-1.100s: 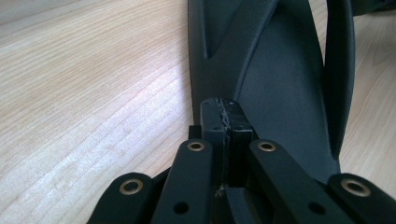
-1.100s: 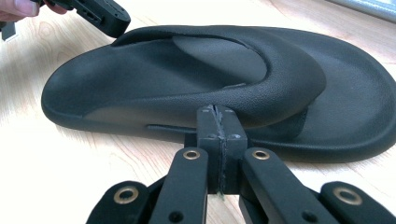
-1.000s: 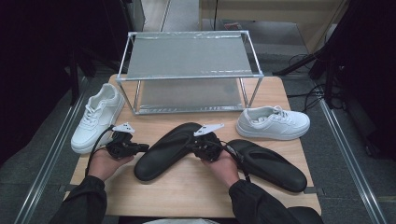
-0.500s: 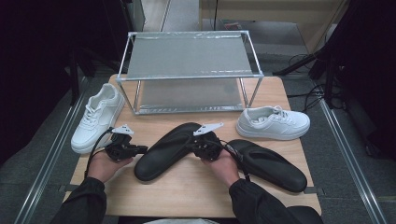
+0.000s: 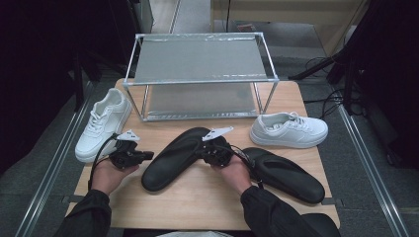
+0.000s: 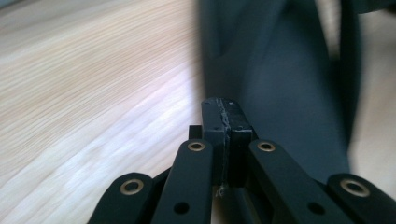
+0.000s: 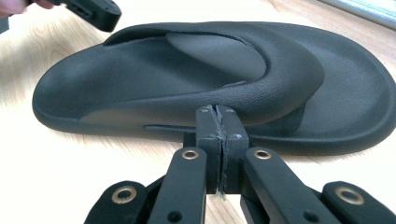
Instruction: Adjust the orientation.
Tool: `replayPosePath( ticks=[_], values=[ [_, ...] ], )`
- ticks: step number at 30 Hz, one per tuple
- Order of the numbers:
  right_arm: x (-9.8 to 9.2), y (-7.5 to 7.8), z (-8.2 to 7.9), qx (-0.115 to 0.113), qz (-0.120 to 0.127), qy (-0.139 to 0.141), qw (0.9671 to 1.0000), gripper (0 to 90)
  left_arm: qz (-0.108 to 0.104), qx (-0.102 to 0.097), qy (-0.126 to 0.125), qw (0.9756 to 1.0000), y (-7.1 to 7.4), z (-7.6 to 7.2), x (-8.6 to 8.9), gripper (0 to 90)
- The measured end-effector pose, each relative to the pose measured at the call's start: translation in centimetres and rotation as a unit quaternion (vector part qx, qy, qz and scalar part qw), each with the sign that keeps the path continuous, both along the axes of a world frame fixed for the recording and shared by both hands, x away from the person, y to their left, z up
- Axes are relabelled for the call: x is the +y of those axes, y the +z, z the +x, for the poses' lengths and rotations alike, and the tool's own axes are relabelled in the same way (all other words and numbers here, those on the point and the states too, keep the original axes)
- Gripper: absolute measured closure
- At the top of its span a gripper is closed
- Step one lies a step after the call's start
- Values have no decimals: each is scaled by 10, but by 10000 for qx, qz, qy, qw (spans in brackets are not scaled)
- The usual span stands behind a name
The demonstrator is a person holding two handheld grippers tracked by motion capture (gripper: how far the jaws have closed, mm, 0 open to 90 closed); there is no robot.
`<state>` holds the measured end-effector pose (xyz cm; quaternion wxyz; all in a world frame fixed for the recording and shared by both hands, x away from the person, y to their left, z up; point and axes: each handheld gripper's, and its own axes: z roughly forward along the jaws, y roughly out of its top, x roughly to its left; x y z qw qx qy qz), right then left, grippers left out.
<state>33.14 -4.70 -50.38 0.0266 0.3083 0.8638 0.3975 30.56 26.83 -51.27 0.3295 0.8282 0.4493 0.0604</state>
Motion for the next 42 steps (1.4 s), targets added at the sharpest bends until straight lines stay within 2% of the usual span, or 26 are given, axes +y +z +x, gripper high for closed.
replayPosePath(
  ticks=[3, 4, 6, 9, 10, 14, 18, 21, 23, 25, 27, 33, 35, 37, 39, 42],
  values=[
    [0, 0, 0, 18, -3, -1, 10000, 900, 121, 88, -53, 9999, -6, 3, -2, 900],
    [1, 0, 1, 12, 3, -2, 10000, 900, 86, 106, -91, 9999, -7, 3, -4, 900],
    [1, 0, 1, 10, 25, 13, 10000, 900, 257, 34, -112, 9996, -6, 1, -9, 900],
    [1, 0, 4, -8, 31, 30, 10000, 900, 159, 219, -57, 9996, -6, 0, -8, 900],
    [1, 0, 4, 44, 35, 8, 10000, 900, 181, 279, -105, 9994, -5, -2, -9, 900],
    [0, 0, 7, 112, 73, -65, 9999, 900, 280, 305, -328, 9986, -3, -10, -17, 900],
    [-1, -1, 13, 139, 131, -125, 9997, 900, 228, 401, -459, 9979, -3, -21, -25, 900],
    [0, 0, 16, 140, 124, -129, 9997, 900, 233, 402, -516, 9976, -3, -28, -30, 900],
    [1, 1, 17, 115, 86, -164, 9998, 900, 244, 358, -627, 9971, -4, -32, -35, 900],
    [1, 1, 18, 68, 42, -196, 9998, 900, 195, 428, -803, 9957, -4, -33, -39, 900],
    [0, 1, 20, 69, 51, -253, 9996, 900, 282, 326, -896, 9950, -3, -36, -45, 900],
    [-2, 0, 22, 78, 66, -299, 9995, 900, -65, 508, -911, 9945, -5, -36, -46, 900],
    [-2, 0, 22, 53, 65, -301, 9995, 900, -51, 503, -935, 9943, -5, -36, -47, 900],
    [-3, 0, 23, 44, 50, -312, 9995, 878, -26, 451, -927, 9947, -4, -35, -46, 871],
    [-4, 1, 23, 55, 22, -351, 9994, 854, -112, 362, -905, 9952, -1, -35, -42, 792],
    [-7, 2, 24, 56, 33, -335, 9994, 814, -289, 274, -808, 9959, 5, -33, -36, 751]
  ],
)
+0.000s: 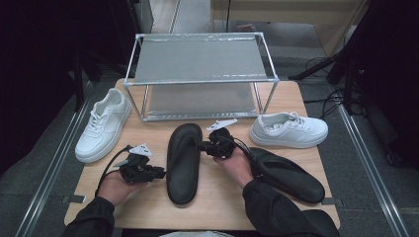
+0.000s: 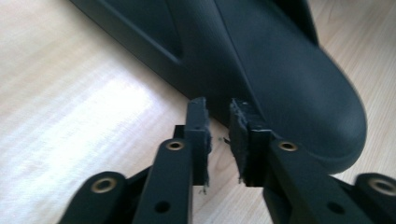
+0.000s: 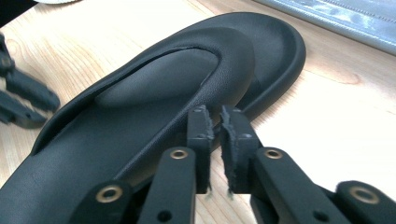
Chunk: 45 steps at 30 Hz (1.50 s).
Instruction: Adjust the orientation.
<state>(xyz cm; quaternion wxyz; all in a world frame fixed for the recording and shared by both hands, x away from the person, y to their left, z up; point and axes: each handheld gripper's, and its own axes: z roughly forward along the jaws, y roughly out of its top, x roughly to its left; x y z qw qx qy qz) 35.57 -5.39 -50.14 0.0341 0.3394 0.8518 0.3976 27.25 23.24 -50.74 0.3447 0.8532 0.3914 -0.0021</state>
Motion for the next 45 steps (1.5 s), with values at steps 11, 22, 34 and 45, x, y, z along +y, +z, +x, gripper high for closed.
replayPosePath(
  ticks=[11, 22, 34, 45],
  values=[
    [-16, 13, -14, -153, 304, 159, 9993, 465, -540, -51, -47, 9985, 16, 11, 3, 407],
    [-36, 26, -36, -180, 341, 322, 9987, 430, -450, -358, -324, 9978, 22, 21, -10, 335],
    [-60, 34, -56, -247, 252, 404, 9986, 430, -583, -378, -251, 9973, 28, 38, -12, 334],
    [-88, 40, -66, -309, 278, 163, 9990, 430, -645, -390, -248, 9969, 31, 47, -17, 342]
  ],
)
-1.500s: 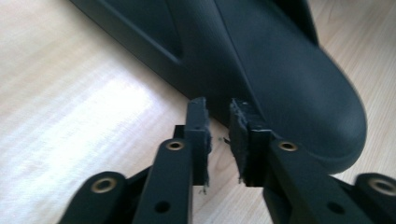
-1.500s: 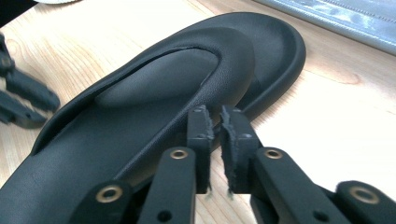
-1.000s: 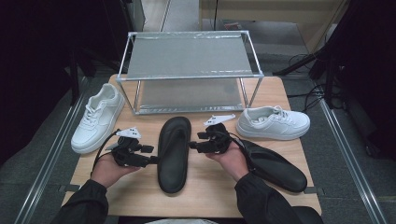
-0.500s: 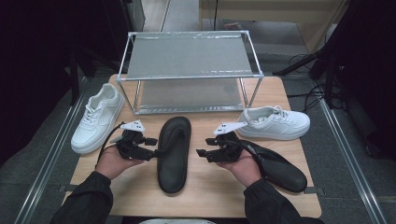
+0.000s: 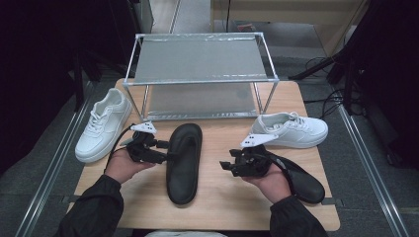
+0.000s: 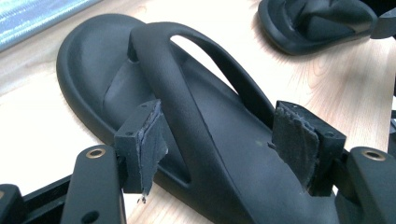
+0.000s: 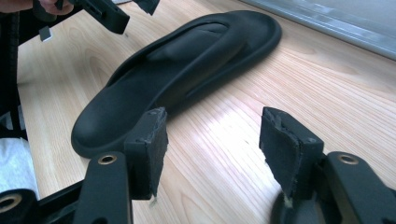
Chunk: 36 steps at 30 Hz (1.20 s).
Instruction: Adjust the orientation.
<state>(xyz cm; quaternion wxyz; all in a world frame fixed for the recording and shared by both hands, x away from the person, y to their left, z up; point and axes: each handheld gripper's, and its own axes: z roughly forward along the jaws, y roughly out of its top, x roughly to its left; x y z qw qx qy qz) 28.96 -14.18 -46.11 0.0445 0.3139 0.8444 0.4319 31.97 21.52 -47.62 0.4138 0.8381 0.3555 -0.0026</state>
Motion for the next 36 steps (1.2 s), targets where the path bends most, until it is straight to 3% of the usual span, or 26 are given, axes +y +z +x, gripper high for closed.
replayPosePath(
  ticks=[13, 23, 32, 36],
  values=[
    [-33, -3, -9, -79, -39, -156, 9998, 433, 38, 9, 181, 9998, -1, 8, -1, 359],
    [-61, -7, -16, -60, 3, -237, 9997, 444, -21, -11, 152, 9999, -1, 11, -2, 363],
    [-91, -14, -17, -130, -20, -474, 9988, 471, 15, 11, 160, 9999, -1, 13, -2, 365],
    [-98, -19, -17, -28, -28, -559, 9984, 482, 18, 4, 154, 9999, -1, 13, -3, 366]
  ],
)
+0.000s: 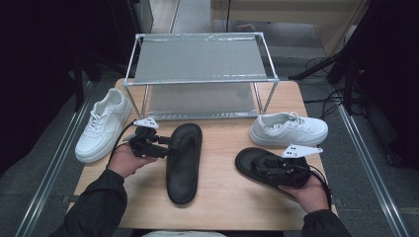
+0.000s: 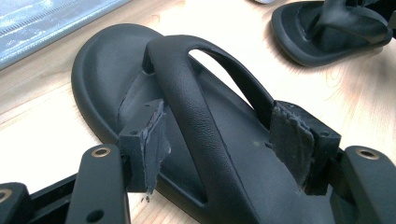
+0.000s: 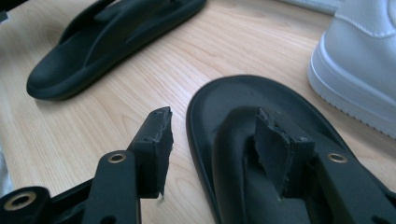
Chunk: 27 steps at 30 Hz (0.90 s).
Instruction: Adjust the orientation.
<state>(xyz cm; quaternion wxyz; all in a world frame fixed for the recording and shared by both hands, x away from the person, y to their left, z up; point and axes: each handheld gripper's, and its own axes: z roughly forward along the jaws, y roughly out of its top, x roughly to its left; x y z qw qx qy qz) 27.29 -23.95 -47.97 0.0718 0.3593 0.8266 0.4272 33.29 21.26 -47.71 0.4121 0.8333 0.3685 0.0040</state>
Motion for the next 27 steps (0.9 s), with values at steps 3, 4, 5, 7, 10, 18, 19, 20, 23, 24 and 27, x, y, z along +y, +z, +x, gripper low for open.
replayPosePath(
  ticks=[3, 4, 5, 7, 10, 18, 19, 20, 23, 24, 27],
  values=[
    [-3, -3, -1, 10, -66, -32, 10000, 486, -5, -9, 17, 10000, 0, 0, 0, 366],
    [-5, -4, -1, 34, -49, -46, 10000, 490, -17, -8, 22, 10000, 0, 0, 0, 367],
    [-7, -5, -2, 44, -48, -40, 10000, 493, -14, -14, 15, 10000, 0, 0, 0, 367],
    [-9, -8, -2, 86, -68, 6, 9999, 509, -24, -18, 0, 10000, 0, 1, 0, 368],
    [-9, -14, -1, 179, -216, 112, 9995, 522, -26, -44, -19, 10000, 1, 0, -1, 369],
    [-3, -28, 9, 470, -295, 370, 9978, 698, -30, -92, -40, 9999, 2, 0, -1, 372],
    [-3, -29, 10, 486, -298, 340, 9978, 735, -34, -93, -41, 9999, 2, 0, -1, 373],
    [-4, -29, 11, 506, -286, 291, 9979, 760, -32, -91, -44, 9999, 2, 0, -1, 373],
    [-6, -27, 14, 627, -195, 227, 9976, 777, -22, -88, -54, 9999, 1, 0, -1, 373],
    [-6, -27, 14, 627, -195, 227, 9976, 777, -22, -88, -54, 9999, 1, 0, -1, 373],
    [-4, -21, 14, 743, -170, 195, 9969, 780, -21, -114, -41, 9999, 1, 0, -1, 372]
  ],
)
